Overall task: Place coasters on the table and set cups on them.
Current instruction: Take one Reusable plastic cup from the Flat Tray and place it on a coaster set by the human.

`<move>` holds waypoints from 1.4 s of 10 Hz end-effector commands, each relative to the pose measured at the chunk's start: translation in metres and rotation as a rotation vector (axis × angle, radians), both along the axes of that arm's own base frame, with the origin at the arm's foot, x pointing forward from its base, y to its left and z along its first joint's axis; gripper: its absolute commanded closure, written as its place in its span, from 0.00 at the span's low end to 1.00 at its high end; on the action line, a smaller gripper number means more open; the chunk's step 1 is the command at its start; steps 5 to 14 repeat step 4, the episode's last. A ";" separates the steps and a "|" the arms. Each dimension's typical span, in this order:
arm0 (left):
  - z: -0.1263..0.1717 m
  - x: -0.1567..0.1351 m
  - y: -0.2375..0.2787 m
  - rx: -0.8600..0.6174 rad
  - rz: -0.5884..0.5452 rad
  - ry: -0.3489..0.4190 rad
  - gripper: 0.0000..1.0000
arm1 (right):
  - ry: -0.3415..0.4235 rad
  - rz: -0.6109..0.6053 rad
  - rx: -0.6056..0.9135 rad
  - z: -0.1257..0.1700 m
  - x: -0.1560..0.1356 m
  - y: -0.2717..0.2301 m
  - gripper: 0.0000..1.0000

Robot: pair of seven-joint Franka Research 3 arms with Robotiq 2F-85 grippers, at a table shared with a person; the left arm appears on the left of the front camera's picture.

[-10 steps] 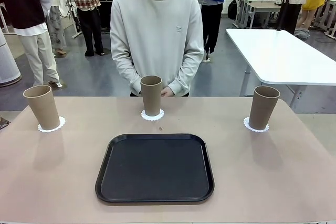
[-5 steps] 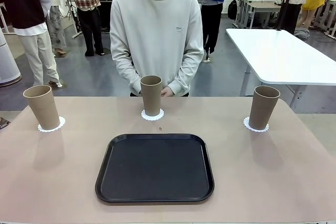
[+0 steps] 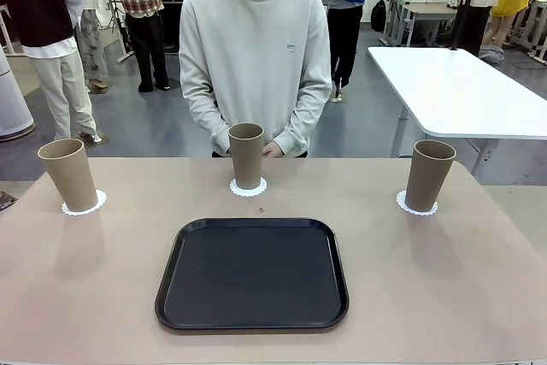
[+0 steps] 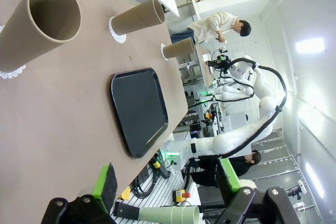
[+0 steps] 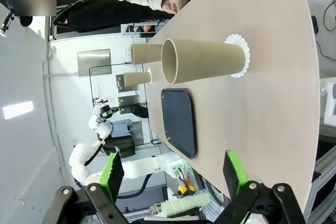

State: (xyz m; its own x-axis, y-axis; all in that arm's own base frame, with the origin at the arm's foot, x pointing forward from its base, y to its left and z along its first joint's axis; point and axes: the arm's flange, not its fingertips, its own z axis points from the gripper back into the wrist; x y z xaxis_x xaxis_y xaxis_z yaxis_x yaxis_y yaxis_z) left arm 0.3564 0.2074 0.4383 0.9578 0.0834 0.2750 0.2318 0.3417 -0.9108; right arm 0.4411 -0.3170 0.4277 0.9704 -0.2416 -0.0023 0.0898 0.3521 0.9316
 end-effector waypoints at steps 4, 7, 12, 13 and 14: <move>0.001 -0.001 0.000 -0.006 0.006 -0.012 0.00 | 0.011 0.005 -0.015 0.000 0.000 0.000 0.00; 0.001 -0.001 0.000 -0.006 0.006 -0.012 0.00 | 0.011 0.005 -0.015 0.000 0.000 0.000 0.00; 0.001 -0.001 0.000 -0.006 0.006 -0.012 0.00 | 0.011 0.005 -0.015 0.000 0.000 0.000 0.00; 0.001 -0.001 0.000 -0.006 0.006 -0.012 0.00 | 0.011 0.005 -0.015 0.000 0.000 0.000 0.00; 0.001 -0.001 0.000 -0.006 0.006 -0.012 0.00 | 0.011 0.005 -0.015 0.000 0.000 0.000 0.00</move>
